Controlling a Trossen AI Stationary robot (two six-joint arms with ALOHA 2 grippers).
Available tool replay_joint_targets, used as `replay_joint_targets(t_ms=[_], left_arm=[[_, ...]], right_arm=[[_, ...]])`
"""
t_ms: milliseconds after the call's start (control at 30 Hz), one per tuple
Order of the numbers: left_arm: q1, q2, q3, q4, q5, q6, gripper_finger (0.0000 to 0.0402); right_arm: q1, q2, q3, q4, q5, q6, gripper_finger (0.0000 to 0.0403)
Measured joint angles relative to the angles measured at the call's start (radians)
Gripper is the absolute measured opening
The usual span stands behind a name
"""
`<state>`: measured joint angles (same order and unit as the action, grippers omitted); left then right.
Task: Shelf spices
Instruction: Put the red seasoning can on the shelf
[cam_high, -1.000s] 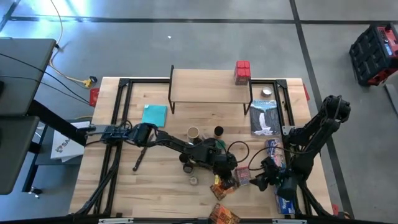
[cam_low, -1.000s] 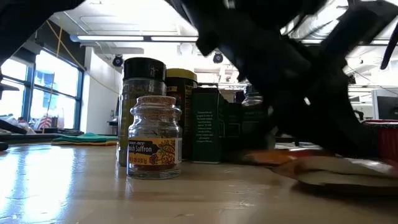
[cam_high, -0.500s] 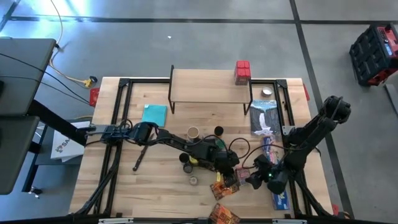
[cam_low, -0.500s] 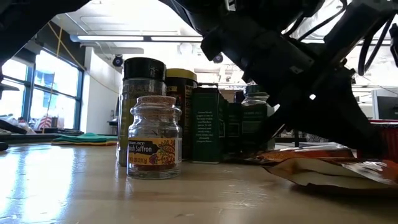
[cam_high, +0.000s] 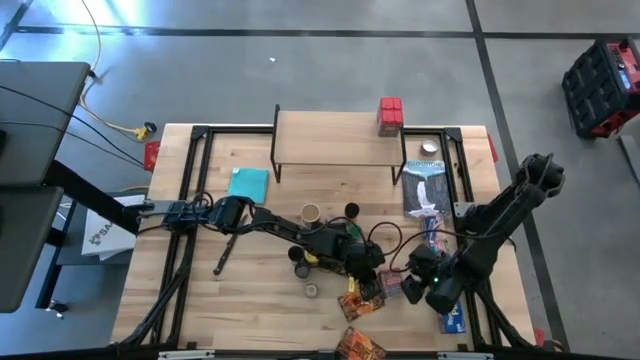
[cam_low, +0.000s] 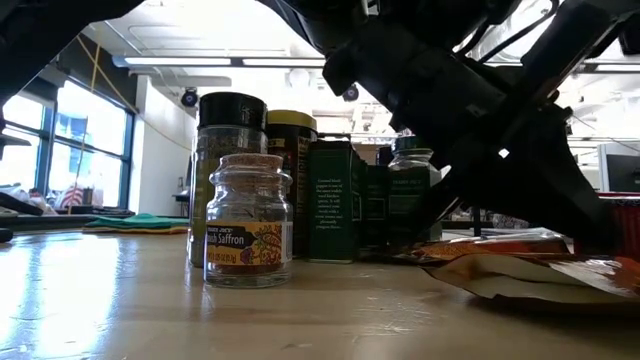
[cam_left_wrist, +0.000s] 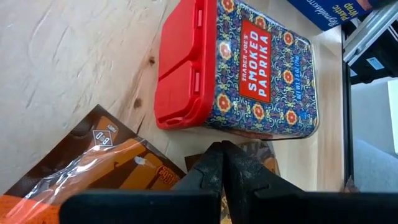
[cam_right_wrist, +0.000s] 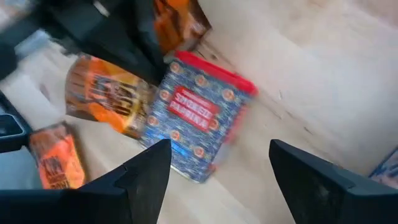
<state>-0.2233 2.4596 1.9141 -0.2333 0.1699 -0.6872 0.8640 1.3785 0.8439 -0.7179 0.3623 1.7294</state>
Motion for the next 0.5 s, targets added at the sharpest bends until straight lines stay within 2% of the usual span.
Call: replay_joint_targets(t_ms=[133, 233, 400, 500], left_arm=[[0.000, 0.000, 0.000, -0.001, -0.002, 0.000, 0.0000], [-0.001, 0.000, 0.000, -0.001, -0.002, 0.000, 0.0000], [-0.006, 0.000, 0.000, -0.005, -0.002, 0.000, 0.0000], [-0.006, 0.000, 0.000, -0.009, -0.002, 0.000, 0.0000]], right_arm=[[-0.037, 0.007, 0.014, 0.060, -0.005, -0.108, 0.0268], [-0.063, 0.010, -0.020, 0.158, -0.053, -0.186, 0.0268], [-0.079, 0.022, -0.065, 0.095, -0.071, -0.147, 0.0268], [-0.079, 0.022, -0.109, 0.184, -0.096, -0.140, 0.0268]])
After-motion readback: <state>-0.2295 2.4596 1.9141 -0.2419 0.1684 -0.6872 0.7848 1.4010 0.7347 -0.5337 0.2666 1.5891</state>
